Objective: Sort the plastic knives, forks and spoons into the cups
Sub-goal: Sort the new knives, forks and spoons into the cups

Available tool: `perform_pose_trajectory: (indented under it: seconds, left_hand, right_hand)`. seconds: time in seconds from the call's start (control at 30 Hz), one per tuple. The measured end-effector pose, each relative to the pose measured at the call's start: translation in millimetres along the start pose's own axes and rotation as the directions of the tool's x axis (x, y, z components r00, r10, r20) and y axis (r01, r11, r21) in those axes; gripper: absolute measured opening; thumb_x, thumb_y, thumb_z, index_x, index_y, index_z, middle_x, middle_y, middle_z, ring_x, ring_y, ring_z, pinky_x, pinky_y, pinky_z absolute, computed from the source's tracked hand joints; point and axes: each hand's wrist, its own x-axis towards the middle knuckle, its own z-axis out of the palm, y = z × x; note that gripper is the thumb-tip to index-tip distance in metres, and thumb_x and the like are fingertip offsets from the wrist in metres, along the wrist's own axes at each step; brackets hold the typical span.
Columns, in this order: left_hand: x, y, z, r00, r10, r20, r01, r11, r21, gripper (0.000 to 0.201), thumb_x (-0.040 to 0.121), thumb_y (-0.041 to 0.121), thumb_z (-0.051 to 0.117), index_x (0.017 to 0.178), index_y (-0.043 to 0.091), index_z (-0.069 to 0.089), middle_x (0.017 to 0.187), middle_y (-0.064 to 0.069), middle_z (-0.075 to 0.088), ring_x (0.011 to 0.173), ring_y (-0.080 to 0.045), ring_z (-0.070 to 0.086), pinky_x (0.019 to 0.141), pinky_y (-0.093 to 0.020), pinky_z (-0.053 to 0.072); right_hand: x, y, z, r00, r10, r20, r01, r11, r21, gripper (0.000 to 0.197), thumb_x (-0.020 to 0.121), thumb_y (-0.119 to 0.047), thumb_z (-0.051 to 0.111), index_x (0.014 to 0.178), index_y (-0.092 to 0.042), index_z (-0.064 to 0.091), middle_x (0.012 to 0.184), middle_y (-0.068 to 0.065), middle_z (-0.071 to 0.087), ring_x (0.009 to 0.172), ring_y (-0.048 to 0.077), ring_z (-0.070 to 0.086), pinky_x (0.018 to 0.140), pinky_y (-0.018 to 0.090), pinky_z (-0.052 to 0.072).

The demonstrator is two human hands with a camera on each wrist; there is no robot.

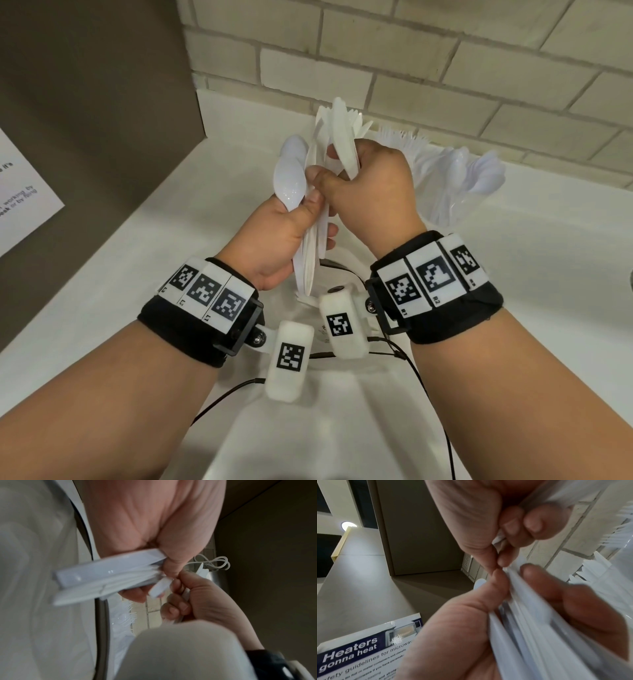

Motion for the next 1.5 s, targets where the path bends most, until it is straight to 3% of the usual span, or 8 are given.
perform_pose_trajectory:
  seconds: [0.17,0.3,0.53,0.67,0.8,1.07,1.27,1.5]
  left_hand:
    - [-1.1,0.2,-2.1,0.997,0.005,0.076,-0.002,0.999,-0.033,0.015,0.098,0.018,0.049,0.107,0.013,0.059,0.081,0.0,0.066,0.069,-0.012,0.065,0.064,-0.028,0.056]
    - [0.6,-0.6,-4.9,0.996,0.011,0.088,-0.006,0.998,-0.057,0.023,0.086,0.016,0.056,0.109,0.011,0.058,0.075,0.0,0.057,0.063,-0.013,0.055,0.059,-0.028,0.049]
    - [1.4,0.5,-6.5,0.996,0.013,0.085,-0.014,1.0,0.018,0.021,0.085,0.015,0.059,0.106,0.013,0.058,0.076,0.002,0.059,0.064,-0.012,0.056,0.063,-0.03,0.049]
    - [-0.9,-0.4,-7.8,0.995,0.006,0.103,-0.007,1.0,0.003,0.019,0.084,0.012,0.057,0.103,0.009,0.054,0.076,0.0,0.056,0.064,-0.012,0.056,0.06,-0.028,0.05]
    - [-3.1,-0.1,-7.9,0.994,-0.006,0.113,0.013,0.998,-0.059,0.036,0.088,0.023,0.054,0.122,0.014,0.053,0.09,-0.001,0.06,0.07,-0.015,0.059,0.065,-0.032,0.05]
    - [-2.6,3.8,-3.8,0.995,-0.056,0.078,0.069,0.981,-0.179,0.042,0.1,0.035,0.036,0.131,0.011,0.052,0.09,-0.004,0.067,0.075,-0.016,0.066,0.06,-0.026,0.052]
    - [-1.7,9.0,-3.3,0.995,-0.075,0.071,0.088,0.975,-0.202,0.027,0.098,0.025,0.043,0.108,0.008,0.062,0.077,-0.007,0.065,0.063,-0.015,0.064,0.057,-0.024,0.052]
    - [-0.4,5.3,-9.4,0.999,-0.042,-0.029,0.041,0.997,-0.059,0.02,0.099,0.012,0.045,0.101,0.005,0.063,0.075,-0.004,0.069,0.066,-0.014,0.065,0.058,-0.027,0.054]
  right_hand:
    - [-0.2,1.1,-0.3,0.998,0.022,0.066,-0.025,0.999,0.047,0.028,0.084,-0.028,0.07,0.106,-0.011,0.064,0.085,-0.002,0.065,0.08,0.015,0.064,0.069,0.022,0.05]
    - [-2.0,1.9,1.0,0.99,0.07,0.118,-0.091,0.98,0.177,0.02,0.085,-0.024,0.069,0.1,-0.014,0.061,0.088,0.002,0.069,0.078,0.018,0.067,0.074,0.031,0.056]
    - [-4.9,3.3,-0.5,0.978,0.169,0.124,-0.202,0.917,0.345,0.021,0.079,-0.037,0.075,0.088,-0.025,0.061,0.076,-0.004,0.068,0.05,0.002,0.057,0.041,0.014,0.038]
    - [-6.0,2.8,-3.7,0.968,0.181,0.175,-0.24,0.872,0.426,0.015,0.079,-0.026,0.077,0.087,-0.024,0.064,0.072,-0.004,0.068,0.046,-0.001,0.055,0.04,0.012,0.037]
    - [-6.6,3.3,-12.9,0.94,0.213,0.268,-0.331,0.768,0.548,0.015,0.079,-0.012,0.076,0.08,-0.017,0.062,0.057,-0.005,0.058,0.037,0.004,0.046,0.037,0.018,0.031]
    - [-7.3,7.3,-9.9,0.93,0.202,0.309,-0.351,0.739,0.575,0.011,0.084,-0.012,0.07,0.083,-0.014,0.06,0.059,0.001,0.056,0.036,0.008,0.041,0.038,0.02,0.031]
    - [-6.0,12.0,-3.4,0.938,0.149,0.313,-0.307,0.777,0.55,0.012,0.093,-0.012,0.06,0.084,-0.008,0.054,0.062,0.008,0.051,0.036,0.01,0.04,0.048,0.032,0.038]
    - [-5.3,16.3,-2.2,0.935,0.164,0.316,-0.315,0.793,0.522,0.014,0.098,-0.012,0.05,0.089,-0.003,0.054,0.063,0.009,0.054,0.04,0.009,0.044,0.041,0.023,0.036]
